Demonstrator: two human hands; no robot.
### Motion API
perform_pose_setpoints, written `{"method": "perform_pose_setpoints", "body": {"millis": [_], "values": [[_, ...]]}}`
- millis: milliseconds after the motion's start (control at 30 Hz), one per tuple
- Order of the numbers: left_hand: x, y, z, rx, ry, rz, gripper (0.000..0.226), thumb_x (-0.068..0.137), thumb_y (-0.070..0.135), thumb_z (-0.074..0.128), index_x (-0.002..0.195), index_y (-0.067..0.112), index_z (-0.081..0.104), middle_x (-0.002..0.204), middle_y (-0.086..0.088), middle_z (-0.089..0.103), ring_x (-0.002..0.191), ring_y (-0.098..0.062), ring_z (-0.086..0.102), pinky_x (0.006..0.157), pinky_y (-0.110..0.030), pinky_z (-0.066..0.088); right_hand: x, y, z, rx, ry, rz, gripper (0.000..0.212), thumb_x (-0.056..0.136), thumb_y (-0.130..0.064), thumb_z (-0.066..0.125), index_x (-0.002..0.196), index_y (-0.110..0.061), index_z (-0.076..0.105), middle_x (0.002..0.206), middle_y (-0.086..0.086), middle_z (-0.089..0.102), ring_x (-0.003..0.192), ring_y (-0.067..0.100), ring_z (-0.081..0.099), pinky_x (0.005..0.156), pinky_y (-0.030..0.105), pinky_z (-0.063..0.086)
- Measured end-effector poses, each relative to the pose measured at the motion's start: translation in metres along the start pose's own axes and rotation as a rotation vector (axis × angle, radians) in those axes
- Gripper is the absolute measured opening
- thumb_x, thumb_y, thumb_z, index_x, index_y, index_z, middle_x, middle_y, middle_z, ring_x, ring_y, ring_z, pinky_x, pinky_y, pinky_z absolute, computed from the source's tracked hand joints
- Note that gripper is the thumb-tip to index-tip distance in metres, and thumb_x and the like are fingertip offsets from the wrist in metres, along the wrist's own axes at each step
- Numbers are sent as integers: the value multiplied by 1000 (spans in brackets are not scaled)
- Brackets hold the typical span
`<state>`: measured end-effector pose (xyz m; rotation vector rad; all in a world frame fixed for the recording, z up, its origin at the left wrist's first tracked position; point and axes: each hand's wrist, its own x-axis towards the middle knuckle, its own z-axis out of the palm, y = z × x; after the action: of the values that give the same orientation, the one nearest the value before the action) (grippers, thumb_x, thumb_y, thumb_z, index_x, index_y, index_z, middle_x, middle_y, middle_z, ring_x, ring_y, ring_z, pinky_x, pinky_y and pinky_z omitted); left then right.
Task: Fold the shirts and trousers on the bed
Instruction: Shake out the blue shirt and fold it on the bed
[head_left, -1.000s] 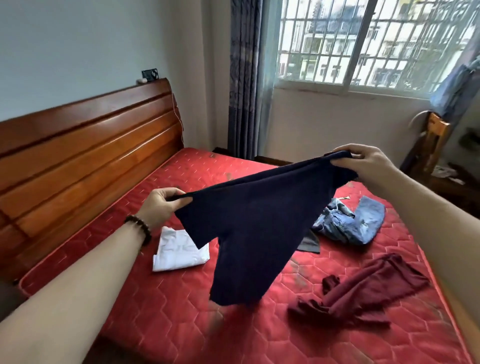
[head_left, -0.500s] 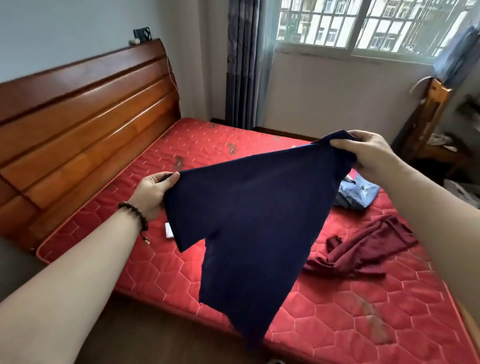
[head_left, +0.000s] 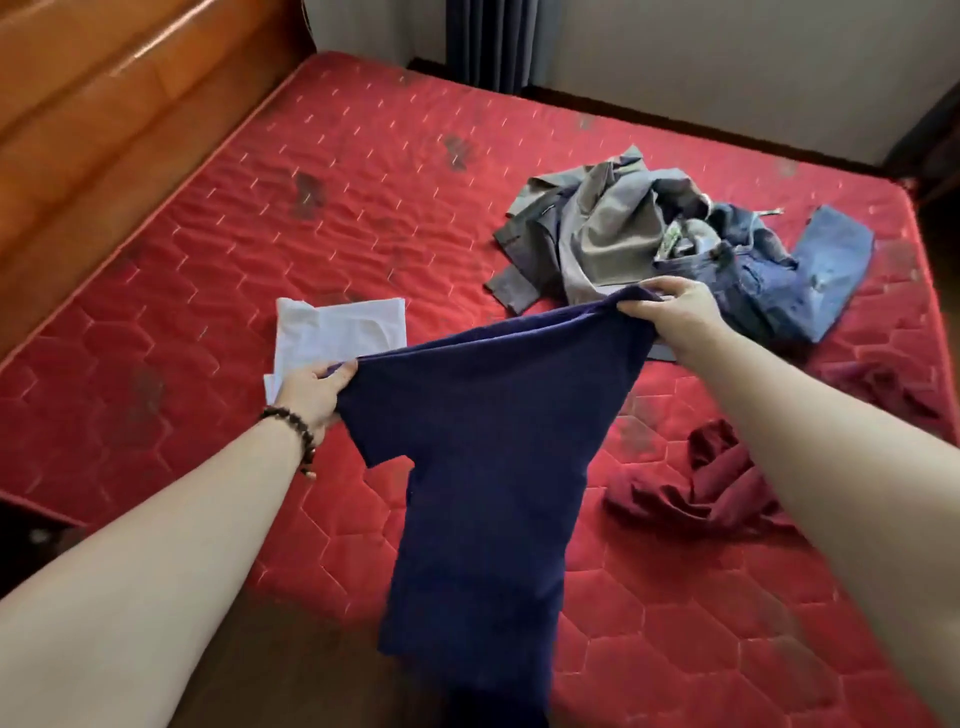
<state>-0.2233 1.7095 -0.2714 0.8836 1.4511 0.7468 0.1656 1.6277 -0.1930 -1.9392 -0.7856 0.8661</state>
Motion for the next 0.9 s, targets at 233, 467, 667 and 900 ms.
{"method": "perform_pose_setpoints", "body": {"millis": [233, 467, 667, 900], "values": [[147, -54, 29, 225, 117, 15, 22, 83, 35, 70, 70, 17, 69, 75, -6, 66, 78, -22, 62, 83, -47, 54, 133, 74, 69, -117, 18, 1, 17, 74, -13, 78, 86, -23, 70, 77, -2, 64, 74, 11, 56, 58, 14, 46], [255, -88, 66, 533, 205, 122, 24, 89, 26, 64, 99, 5, 67, 92, -12, 67, 90, -28, 61, 82, -36, 47, 237, 135, 129, -386, 114, -26, 41, 80, -29, 74, 118, -16, 64, 108, 5, 62, 108, 21, 57, 85, 24, 41], [267, -122, 125, 900, 149, 831, 20, 85, 15, 50, 92, 5, 66, 100, -16, 61, 96, -31, 53, 88, -40, 38, 235, 211, 194, -779, 191, -418, 45, 89, -27, 55, 124, 1, 56, 133, 28, 47, 122, 43, 44, 106, 47, 34], [277, -187, 190, 1538, -338, 826, 57, 91, 46, 27, 137, 24, 52, 146, -4, 46, 137, -31, 38, 112, -54, 22, 215, 268, 243, -1202, -103, -575, 59, 92, -54, 35, 143, -25, 43, 157, 9, 26, 146, 30, 17, 114, 63, 5]]}}
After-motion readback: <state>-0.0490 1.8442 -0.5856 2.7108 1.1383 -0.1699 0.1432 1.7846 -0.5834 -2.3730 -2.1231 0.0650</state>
